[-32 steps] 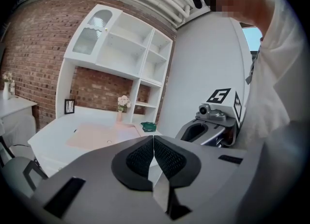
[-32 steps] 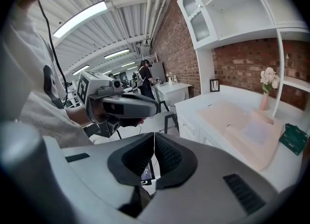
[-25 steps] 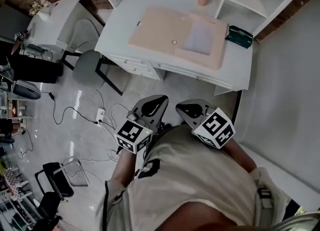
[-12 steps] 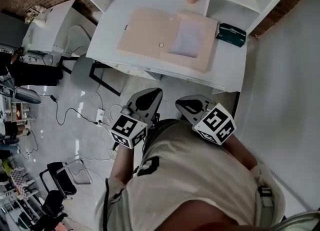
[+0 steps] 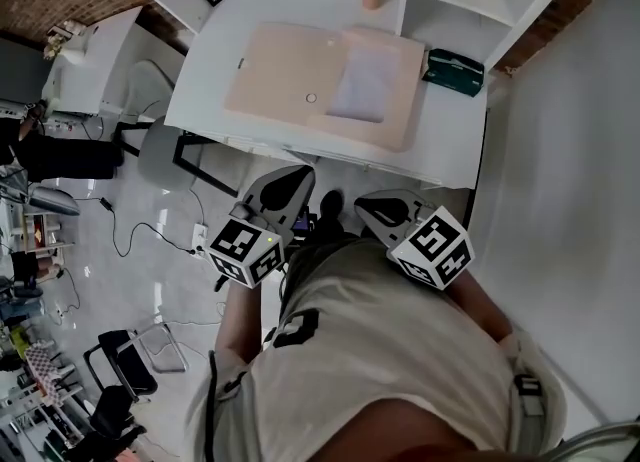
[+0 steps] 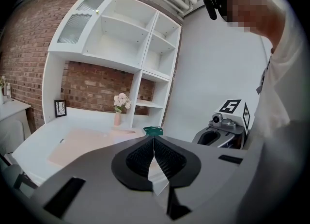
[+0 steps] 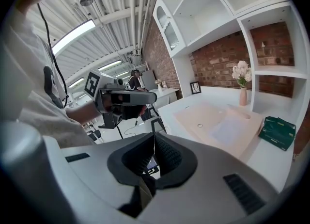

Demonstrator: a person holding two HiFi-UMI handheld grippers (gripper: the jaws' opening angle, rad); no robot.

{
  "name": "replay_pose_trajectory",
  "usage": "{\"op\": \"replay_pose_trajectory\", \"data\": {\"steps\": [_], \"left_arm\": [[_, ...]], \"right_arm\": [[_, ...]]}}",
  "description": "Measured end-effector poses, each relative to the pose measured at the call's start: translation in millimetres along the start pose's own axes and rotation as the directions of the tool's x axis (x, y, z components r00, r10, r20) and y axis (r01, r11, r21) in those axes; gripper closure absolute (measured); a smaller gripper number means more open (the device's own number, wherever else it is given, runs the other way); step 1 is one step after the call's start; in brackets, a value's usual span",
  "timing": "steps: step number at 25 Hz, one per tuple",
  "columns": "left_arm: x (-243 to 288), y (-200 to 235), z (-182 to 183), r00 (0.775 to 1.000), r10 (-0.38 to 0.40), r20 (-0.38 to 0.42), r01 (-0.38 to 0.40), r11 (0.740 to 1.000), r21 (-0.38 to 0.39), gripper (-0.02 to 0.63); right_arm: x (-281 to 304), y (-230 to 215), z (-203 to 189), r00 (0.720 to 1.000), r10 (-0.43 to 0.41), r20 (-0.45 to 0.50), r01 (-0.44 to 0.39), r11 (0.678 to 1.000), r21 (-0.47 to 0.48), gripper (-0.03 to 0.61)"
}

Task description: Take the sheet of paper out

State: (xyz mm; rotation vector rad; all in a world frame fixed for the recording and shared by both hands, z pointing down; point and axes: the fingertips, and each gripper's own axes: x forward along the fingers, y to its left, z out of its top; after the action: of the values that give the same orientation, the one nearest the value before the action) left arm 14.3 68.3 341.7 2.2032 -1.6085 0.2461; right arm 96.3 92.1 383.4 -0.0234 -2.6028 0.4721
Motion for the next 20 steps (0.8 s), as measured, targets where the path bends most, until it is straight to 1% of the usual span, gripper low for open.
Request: {"op": "replay_pose_trajectory", "data": {"steps": [8, 16, 20], "left_arm": [[23, 34, 9, 0.998, -0.067, -0.009, 0.067, 0.998, 0.003, 0.595], [39, 93, 16, 0.996, -0.084, -0.042, 0.084, 0.996, 0.005, 0.595], [51, 116, 16, 0.992, -0.110, -0.055, 0.110, 0.994, -0.003, 0.595]], "right_arm": [[11, -29, 16, 0.996, -0.092, 0.000, 0.092, 0.995, 0.031, 0.552], [38, -51, 37, 0.988, -0.150, -0.038, 0.152, 0.987, 0.051, 0.552], [48, -61, 44, 0.981, -0.186, -0.058, 0.190, 0.979, 0.070, 0.552]]}}
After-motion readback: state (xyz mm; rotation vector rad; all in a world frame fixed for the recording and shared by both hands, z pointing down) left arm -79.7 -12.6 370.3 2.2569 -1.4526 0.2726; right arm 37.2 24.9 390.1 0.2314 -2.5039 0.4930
